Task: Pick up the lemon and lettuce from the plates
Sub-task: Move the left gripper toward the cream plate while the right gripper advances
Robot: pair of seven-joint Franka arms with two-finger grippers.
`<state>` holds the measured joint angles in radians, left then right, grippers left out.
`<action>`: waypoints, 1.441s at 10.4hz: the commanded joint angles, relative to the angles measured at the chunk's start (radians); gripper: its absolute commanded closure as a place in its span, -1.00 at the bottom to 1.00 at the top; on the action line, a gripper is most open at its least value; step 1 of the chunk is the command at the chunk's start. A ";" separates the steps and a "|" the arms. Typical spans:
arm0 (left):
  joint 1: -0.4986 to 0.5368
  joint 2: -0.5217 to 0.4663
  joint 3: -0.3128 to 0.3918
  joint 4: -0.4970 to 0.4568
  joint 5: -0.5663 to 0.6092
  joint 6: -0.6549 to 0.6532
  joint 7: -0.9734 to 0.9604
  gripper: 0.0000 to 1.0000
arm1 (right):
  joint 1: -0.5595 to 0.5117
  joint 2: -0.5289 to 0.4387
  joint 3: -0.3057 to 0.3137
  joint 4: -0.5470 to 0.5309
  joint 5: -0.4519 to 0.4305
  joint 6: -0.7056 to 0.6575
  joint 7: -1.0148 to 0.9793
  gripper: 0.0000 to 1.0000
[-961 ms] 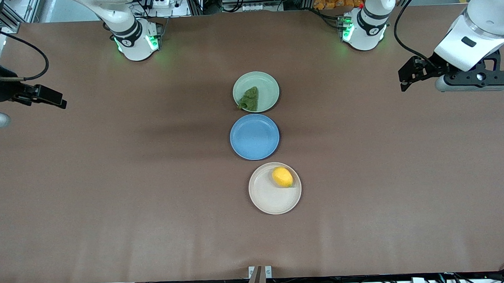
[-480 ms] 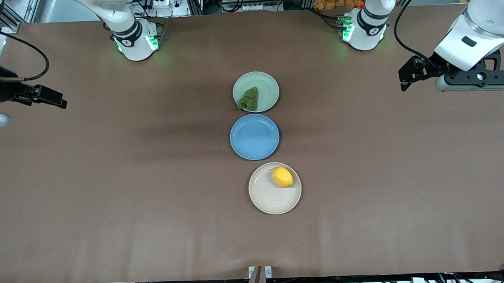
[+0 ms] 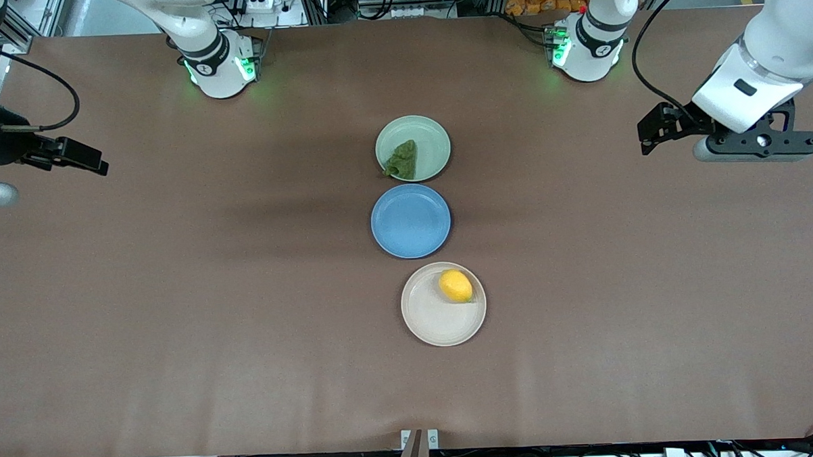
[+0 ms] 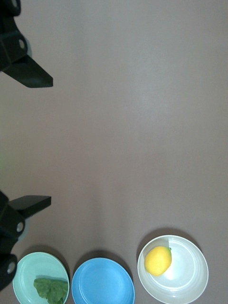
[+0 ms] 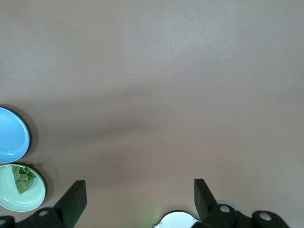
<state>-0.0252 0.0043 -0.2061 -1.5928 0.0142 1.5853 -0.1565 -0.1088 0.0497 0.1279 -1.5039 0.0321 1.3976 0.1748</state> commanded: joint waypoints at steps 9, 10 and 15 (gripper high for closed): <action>-0.136 0.337 -0.004 0.085 -0.010 0.214 -0.245 -1.00 | 0.055 -0.002 0.013 -0.019 0.051 -0.086 0.011 -1.00; -0.136 0.365 -0.004 0.088 -0.010 0.240 -0.245 -1.00 | 0.058 -0.002 0.013 -0.021 0.067 -0.089 0.017 -1.00; -0.124 0.491 0.005 0.088 0.033 0.407 -0.233 -1.00 | 0.167 -0.001 0.013 -0.026 0.071 -0.077 0.152 -1.00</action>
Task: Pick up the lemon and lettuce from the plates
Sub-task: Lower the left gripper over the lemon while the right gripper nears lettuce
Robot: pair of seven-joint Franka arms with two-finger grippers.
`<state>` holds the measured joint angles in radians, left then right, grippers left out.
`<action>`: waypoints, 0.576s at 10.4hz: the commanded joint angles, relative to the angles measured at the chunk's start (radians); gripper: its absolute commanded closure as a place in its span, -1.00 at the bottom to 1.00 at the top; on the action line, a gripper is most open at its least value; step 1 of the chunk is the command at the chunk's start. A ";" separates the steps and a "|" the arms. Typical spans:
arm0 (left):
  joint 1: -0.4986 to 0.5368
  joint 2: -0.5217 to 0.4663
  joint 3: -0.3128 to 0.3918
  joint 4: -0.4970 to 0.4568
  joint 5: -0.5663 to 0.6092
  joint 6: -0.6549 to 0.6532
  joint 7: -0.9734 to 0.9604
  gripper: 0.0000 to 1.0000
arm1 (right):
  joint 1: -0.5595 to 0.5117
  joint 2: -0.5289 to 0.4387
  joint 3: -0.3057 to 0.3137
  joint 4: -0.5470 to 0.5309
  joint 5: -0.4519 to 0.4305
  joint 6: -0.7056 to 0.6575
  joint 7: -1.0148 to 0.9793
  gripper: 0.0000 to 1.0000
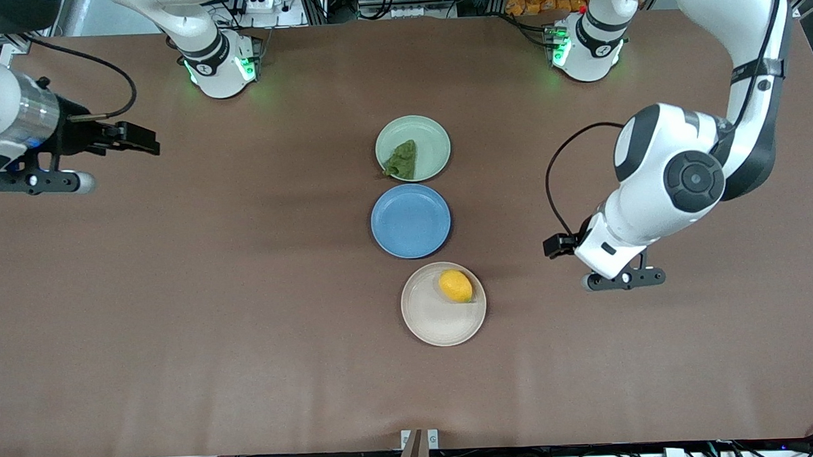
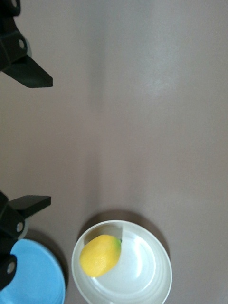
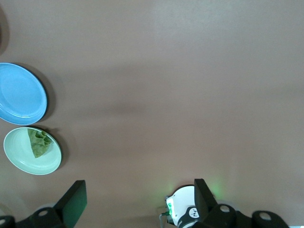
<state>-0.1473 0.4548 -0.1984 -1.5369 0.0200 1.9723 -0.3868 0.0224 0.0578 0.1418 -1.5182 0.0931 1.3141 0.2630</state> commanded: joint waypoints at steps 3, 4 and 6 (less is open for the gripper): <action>-0.018 0.081 -0.004 0.031 0.032 0.045 -0.017 -1.00 | 0.067 -0.007 -0.001 -0.011 0.010 0.013 0.096 -1.00; -0.018 0.085 -0.004 0.031 0.032 0.046 -0.017 -1.00 | 0.079 -0.007 -0.001 -0.013 0.010 0.016 0.113 -1.00; -0.020 0.087 -0.004 0.031 0.032 0.046 -0.018 -1.00 | 0.115 0.002 -0.001 -0.013 0.011 0.030 0.178 -1.00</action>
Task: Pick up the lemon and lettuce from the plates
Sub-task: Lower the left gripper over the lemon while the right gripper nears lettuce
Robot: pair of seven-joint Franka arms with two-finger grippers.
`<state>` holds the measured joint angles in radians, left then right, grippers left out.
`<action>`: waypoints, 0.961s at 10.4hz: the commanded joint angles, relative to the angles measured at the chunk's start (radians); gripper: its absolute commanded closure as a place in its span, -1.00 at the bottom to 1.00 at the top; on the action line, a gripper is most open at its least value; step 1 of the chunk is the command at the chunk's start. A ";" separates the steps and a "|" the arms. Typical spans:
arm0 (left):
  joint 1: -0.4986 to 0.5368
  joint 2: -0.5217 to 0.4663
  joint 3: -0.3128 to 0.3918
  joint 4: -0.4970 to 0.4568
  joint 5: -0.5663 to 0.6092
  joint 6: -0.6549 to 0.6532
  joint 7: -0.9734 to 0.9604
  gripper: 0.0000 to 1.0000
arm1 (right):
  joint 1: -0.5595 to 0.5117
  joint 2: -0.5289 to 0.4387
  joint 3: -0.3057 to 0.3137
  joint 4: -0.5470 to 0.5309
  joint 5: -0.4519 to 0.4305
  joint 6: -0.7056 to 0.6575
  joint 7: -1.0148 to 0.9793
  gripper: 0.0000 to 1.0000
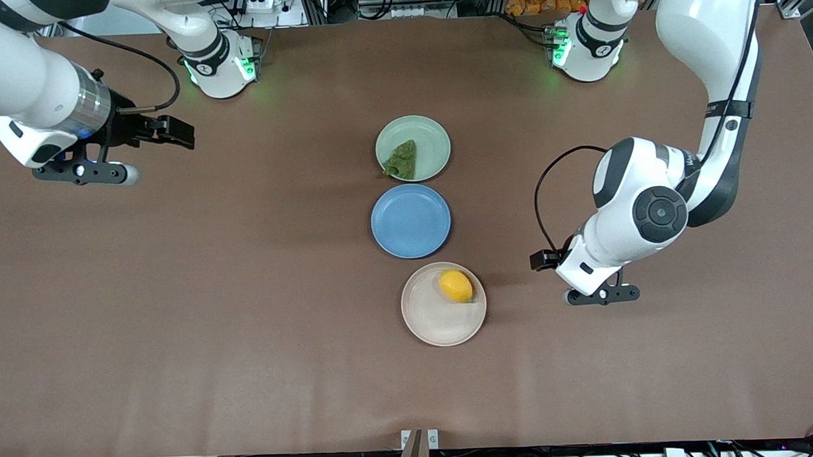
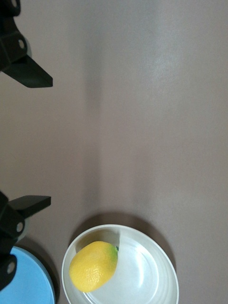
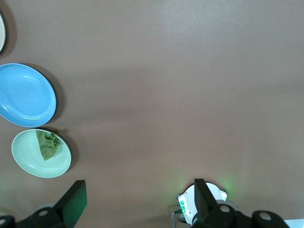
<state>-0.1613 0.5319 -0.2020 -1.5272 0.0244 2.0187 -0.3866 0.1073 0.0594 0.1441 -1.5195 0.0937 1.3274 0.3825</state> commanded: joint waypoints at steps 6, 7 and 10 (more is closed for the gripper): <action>-0.012 0.019 0.000 0.021 0.028 0.020 -0.037 -1.00 | 0.100 0.010 -0.003 -0.039 0.044 0.064 0.163 -1.00; -0.014 0.022 0.000 0.022 0.028 0.021 -0.037 -1.00 | 0.118 0.010 -0.001 -0.051 0.046 0.084 0.195 -1.00; -0.030 0.062 0.000 0.024 0.026 0.070 -0.040 -1.00 | 0.182 0.010 -0.003 -0.083 0.046 0.140 0.280 -1.00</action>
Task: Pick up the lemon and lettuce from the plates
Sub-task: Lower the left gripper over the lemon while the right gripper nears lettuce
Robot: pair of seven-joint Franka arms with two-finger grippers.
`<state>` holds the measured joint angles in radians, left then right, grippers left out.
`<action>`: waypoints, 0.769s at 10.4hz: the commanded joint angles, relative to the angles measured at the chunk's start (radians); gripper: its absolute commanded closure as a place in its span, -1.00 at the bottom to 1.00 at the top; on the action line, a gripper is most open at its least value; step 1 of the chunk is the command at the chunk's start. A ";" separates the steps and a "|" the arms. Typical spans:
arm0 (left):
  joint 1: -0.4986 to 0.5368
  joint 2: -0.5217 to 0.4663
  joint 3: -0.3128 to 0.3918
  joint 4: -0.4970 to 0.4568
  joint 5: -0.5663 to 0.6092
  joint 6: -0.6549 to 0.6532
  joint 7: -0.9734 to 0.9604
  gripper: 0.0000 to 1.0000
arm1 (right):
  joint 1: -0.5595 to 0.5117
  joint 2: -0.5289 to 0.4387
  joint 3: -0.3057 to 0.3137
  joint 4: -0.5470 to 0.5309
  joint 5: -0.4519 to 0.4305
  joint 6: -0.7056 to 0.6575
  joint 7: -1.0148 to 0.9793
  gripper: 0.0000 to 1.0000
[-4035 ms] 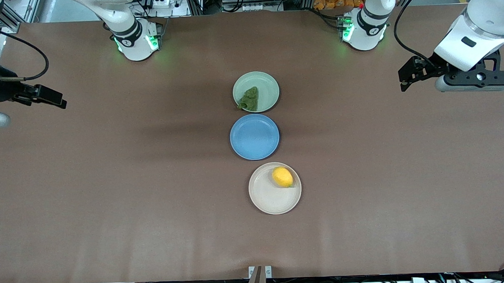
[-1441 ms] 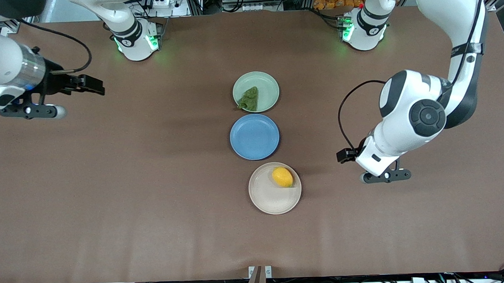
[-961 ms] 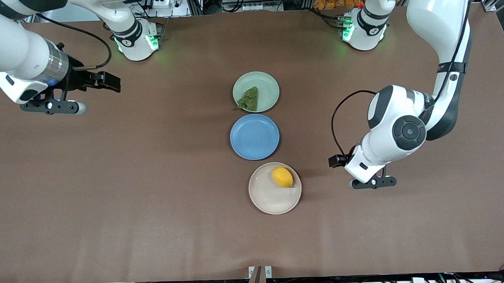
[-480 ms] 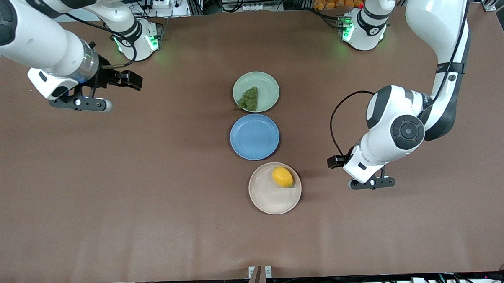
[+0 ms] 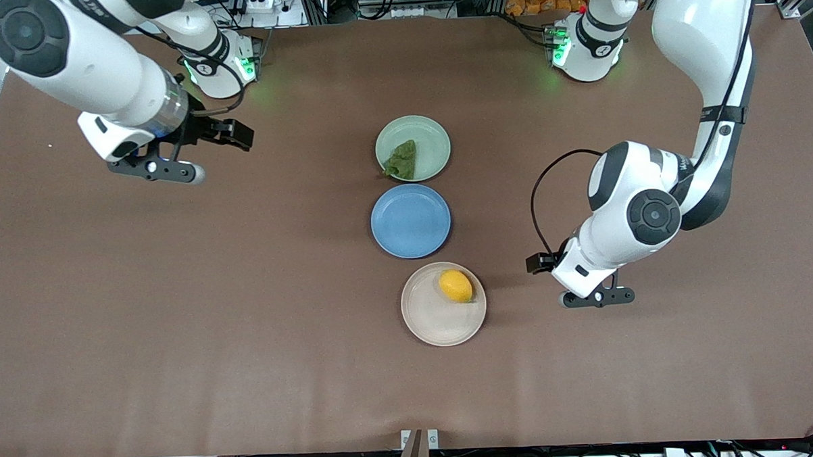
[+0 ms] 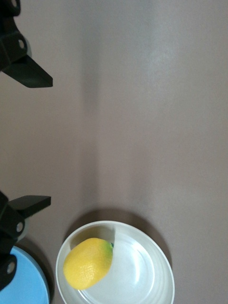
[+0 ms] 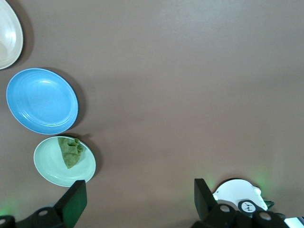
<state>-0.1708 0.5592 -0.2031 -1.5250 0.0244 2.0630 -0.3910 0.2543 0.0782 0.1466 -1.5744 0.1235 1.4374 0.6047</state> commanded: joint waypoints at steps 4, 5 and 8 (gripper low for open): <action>-0.067 0.082 0.004 0.023 0.063 0.106 -0.136 -1.00 | 0.111 -0.009 -0.005 -0.078 0.016 0.116 0.167 -1.00; -0.075 0.091 0.004 0.023 0.069 0.129 -0.153 -1.00 | 0.117 -0.009 -0.005 -0.084 0.016 0.126 0.175 -1.00; -0.088 0.117 0.005 0.023 0.069 0.192 -0.193 -1.00 | 0.154 -0.008 -0.004 -0.122 0.018 0.184 0.207 -1.00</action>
<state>-0.2475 0.6557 -0.2033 -1.5243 0.0647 2.2301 -0.5442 0.3829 0.0822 0.1477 -1.6630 0.1266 1.5816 0.7719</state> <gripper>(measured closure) 0.000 0.000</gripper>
